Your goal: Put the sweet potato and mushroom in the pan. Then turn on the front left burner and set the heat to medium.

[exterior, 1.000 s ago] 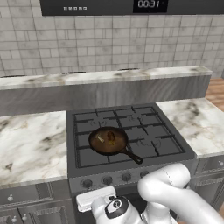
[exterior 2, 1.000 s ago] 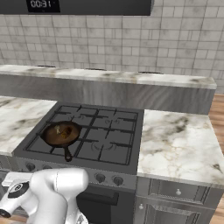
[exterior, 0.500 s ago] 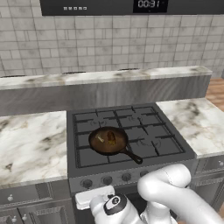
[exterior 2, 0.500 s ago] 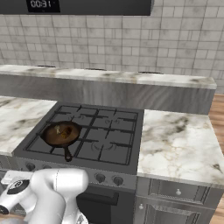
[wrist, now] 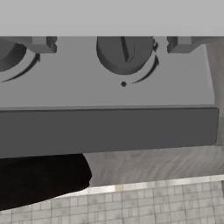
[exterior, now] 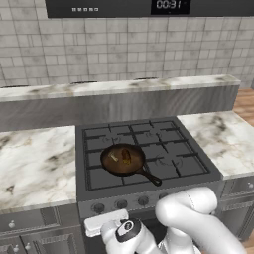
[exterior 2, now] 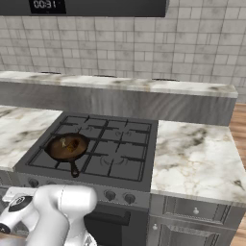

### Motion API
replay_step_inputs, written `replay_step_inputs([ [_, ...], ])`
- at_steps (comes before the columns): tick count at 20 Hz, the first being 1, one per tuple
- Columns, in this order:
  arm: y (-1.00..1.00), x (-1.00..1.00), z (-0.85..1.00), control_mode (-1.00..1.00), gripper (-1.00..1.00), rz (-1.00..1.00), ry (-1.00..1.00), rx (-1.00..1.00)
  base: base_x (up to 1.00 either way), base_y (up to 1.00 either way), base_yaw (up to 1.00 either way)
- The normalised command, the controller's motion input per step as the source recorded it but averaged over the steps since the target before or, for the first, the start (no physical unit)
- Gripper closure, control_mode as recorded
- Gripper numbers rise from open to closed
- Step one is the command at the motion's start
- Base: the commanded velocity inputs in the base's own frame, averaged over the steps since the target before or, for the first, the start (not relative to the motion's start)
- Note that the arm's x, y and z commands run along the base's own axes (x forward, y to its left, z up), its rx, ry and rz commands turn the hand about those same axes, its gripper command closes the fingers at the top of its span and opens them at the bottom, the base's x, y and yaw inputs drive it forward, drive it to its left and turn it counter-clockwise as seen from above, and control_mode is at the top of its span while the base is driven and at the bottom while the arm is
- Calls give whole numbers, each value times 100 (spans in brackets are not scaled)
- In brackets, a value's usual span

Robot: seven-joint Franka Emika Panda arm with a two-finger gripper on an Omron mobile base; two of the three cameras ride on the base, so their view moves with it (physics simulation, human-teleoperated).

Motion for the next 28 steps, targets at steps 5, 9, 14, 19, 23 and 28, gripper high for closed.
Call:
replay_step_inputs([
  [5,12,14,-22,-100,-100,0,0,0,0,0,0],
  [9,11,12,-6,-100,-100,0,0,0,0,0,0],
  [14,1,11,-2,-100,-100,0,0,0,0,0,0],
  [19,0,22,0,-100,-100,0,0,0,0,0,0],
  [23,0,3,0,-100,-100,0,0,0,0,0,0],
  [28,0,0,0,-100,-100,0,0,0,0,0,0],
])
